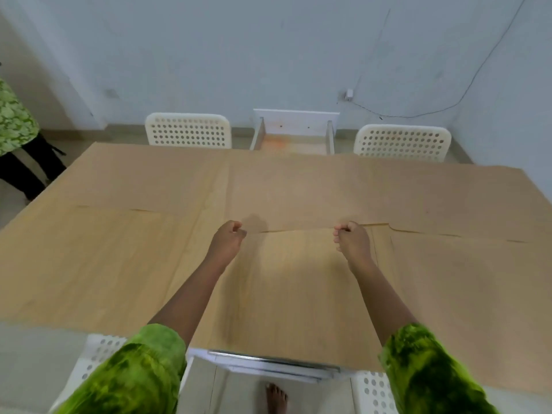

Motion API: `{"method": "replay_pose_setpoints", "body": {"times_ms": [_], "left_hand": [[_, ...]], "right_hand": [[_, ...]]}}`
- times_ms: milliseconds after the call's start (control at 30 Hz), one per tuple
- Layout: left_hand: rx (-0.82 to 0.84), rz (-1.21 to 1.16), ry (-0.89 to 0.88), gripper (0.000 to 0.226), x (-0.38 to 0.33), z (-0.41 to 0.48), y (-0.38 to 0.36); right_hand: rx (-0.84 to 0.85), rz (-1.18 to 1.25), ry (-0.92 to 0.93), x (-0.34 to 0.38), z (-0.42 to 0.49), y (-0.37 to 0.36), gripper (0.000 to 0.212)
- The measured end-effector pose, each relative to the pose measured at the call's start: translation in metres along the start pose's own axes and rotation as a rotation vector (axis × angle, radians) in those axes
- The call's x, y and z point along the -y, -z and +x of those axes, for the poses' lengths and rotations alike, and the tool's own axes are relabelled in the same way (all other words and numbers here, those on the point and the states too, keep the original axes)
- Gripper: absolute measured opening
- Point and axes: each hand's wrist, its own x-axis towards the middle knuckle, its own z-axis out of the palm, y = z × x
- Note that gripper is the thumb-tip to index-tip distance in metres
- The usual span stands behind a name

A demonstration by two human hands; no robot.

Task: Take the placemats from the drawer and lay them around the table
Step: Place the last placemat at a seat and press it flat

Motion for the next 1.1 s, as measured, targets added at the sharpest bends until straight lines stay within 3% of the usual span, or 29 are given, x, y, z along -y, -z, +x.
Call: {"method": "replay_pose_setpoints", "body": {"times_ms": [200,333,467,600,667,767,867,1100], "left_hand": [[-0.08,0.04,0.234,0.053,0.006,0.066,-0.008],[-0.103,-0.013,0.349,0.062,-0.001,0.099,-0.008],[-0.142,-0.218,0.466,0.06,-0.011,0.122,-0.002],[-0.065,-0.336,0.473,0.044,-0.016,0.135,0.002],[-0.031,-0.313,0.462,0.037,-0.018,0.14,0.003],[-0.045,-0.218,0.417,0.007,-0.018,0.141,0.005],[-0.065,-0.09,0.344,0.015,-0.005,0.142,0.015],[0.034,0.1,0.476,0.037,0.021,0.133,0.063]], "right_hand": [[-0.047,-0.284,0.011,0.005,0.052,-0.007,0.027],[0.012,-0.434,0.064,0.002,0.066,-0.012,0.039],[0.049,-0.627,0.119,0.003,0.074,-0.018,0.039],[0.005,-0.704,0.138,0.003,0.079,-0.022,0.031],[-0.009,-0.705,0.132,0.003,0.081,-0.023,0.029],[-0.008,-0.726,0.123,0.006,0.081,-0.026,0.028],[-0.019,-0.73,0.087,0.011,0.081,-0.031,0.025],[-0.167,-0.798,-0.124,0.02,0.091,-0.018,0.038]]}}
